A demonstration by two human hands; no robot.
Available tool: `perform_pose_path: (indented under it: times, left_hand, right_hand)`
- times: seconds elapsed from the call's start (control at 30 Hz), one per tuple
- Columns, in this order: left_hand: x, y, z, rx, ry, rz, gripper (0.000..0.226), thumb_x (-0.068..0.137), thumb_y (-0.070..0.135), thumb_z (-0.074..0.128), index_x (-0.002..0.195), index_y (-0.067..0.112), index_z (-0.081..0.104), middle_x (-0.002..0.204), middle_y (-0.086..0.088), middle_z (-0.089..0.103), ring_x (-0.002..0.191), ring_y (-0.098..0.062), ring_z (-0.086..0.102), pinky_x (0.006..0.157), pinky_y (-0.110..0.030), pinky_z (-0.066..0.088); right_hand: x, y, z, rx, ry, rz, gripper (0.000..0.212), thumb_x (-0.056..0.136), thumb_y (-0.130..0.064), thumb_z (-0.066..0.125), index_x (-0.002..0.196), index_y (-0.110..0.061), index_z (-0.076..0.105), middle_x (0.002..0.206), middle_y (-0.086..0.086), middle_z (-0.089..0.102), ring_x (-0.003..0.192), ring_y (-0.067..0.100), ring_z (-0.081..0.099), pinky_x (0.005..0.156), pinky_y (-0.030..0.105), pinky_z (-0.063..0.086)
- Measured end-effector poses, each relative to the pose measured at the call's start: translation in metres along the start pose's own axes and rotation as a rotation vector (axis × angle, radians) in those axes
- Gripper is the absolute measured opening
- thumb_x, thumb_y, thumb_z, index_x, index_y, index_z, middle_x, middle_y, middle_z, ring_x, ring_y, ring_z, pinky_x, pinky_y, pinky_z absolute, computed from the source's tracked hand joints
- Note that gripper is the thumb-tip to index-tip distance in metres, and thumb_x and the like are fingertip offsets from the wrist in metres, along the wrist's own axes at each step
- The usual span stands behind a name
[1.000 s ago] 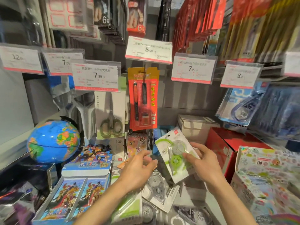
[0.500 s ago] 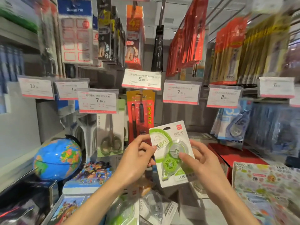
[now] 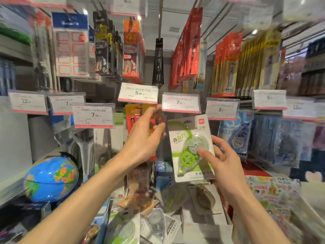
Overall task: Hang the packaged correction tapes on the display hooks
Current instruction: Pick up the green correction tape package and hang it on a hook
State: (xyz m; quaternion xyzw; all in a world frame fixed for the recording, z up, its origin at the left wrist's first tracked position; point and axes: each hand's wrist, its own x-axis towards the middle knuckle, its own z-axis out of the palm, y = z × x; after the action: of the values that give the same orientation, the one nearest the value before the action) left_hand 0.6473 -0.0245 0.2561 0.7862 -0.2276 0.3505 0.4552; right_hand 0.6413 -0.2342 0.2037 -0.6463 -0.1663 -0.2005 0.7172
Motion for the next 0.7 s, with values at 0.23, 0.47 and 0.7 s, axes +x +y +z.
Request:
perform_pose_path:
  times: [0.23,0.47,0.7]
  left_hand:
    - [0.002,0.001,-0.003,0.078,-0.020,0.056,0.060,0.101,0.015,0.049,0.150,0.042,0.029,0.129,0.012,0.052,0.107,-0.009,0.052,0.094,-0.037,0.046]
    - [0.003,-0.003,-0.006,0.080,-0.046,0.037,0.060,0.102,0.011,0.047,0.149,0.045,0.029,0.131,0.012,0.049,0.120,-0.007,0.048,0.106,-0.038,0.045]
    - [0.004,-0.006,-0.006,0.092,-0.057,0.045,0.060,0.102,0.010,0.047,0.150,0.041,0.029,0.131,0.012,0.050,0.123,-0.005,0.048,0.109,-0.039,0.044]
  right_hand:
    - [0.015,0.002,0.016,0.010,-0.010,-0.024,0.037,0.092,-0.012,0.070,0.126,-0.021,0.057,0.107,-0.005,0.078,0.093,0.009,0.075,0.070,0.018,0.057]
    - [0.032,0.005,0.034,0.031,-0.016,-0.012,0.043,0.094,-0.016,0.068,0.134,-0.020,0.052,0.111,-0.004,0.077,0.093,0.009,0.076,0.077,0.027,0.056]
    - [0.036,0.010,0.036,0.053,0.006,-0.024,0.043,0.094,-0.016,0.068,0.134,-0.020,0.053,0.112,-0.003,0.077,0.098,0.012,0.075,0.089,0.036,0.057]
